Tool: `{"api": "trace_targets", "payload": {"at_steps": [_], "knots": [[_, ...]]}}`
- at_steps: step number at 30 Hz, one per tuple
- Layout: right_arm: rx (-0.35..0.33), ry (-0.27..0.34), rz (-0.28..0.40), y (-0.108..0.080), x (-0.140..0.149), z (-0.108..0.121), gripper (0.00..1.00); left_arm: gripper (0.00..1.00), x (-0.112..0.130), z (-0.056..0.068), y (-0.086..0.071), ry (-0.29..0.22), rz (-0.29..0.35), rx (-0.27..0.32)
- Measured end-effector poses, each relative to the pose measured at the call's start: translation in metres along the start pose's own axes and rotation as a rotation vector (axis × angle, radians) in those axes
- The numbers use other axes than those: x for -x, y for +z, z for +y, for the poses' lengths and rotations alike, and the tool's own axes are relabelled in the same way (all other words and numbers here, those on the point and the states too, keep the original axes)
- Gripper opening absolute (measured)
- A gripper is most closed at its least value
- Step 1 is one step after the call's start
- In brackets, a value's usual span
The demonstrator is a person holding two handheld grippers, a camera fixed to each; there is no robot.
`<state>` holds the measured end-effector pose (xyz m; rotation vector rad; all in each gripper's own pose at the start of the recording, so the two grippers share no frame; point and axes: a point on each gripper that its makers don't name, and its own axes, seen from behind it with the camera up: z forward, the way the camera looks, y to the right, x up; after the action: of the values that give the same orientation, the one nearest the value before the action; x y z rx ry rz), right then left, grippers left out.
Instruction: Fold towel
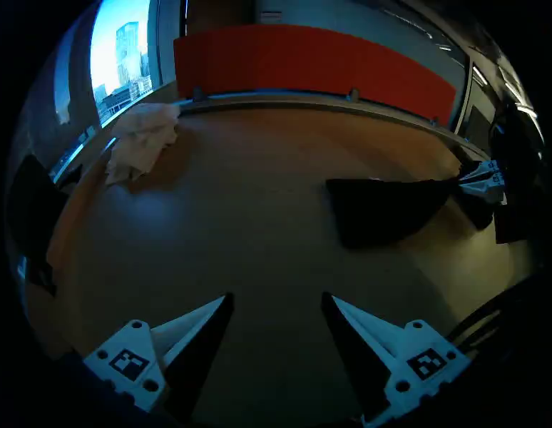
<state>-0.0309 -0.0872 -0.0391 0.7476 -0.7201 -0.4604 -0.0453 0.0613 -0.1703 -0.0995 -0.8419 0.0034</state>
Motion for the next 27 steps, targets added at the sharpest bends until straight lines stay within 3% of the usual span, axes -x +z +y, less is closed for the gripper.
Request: {"api": "trace_targets", "payload": {"at_steps": [11,27], "knots": [[-0.028,-0.117,0.04,0.008,-0.05,-0.01,0.03,0.9,0.001,0.005,-0.002,-0.006,0.003,0.01],[-0.097,-0.21,0.066,0.027,-0.092,-0.039,0.03,0.9,0.006,0.001,-0.009,-0.035,0.013,0.013]]}}
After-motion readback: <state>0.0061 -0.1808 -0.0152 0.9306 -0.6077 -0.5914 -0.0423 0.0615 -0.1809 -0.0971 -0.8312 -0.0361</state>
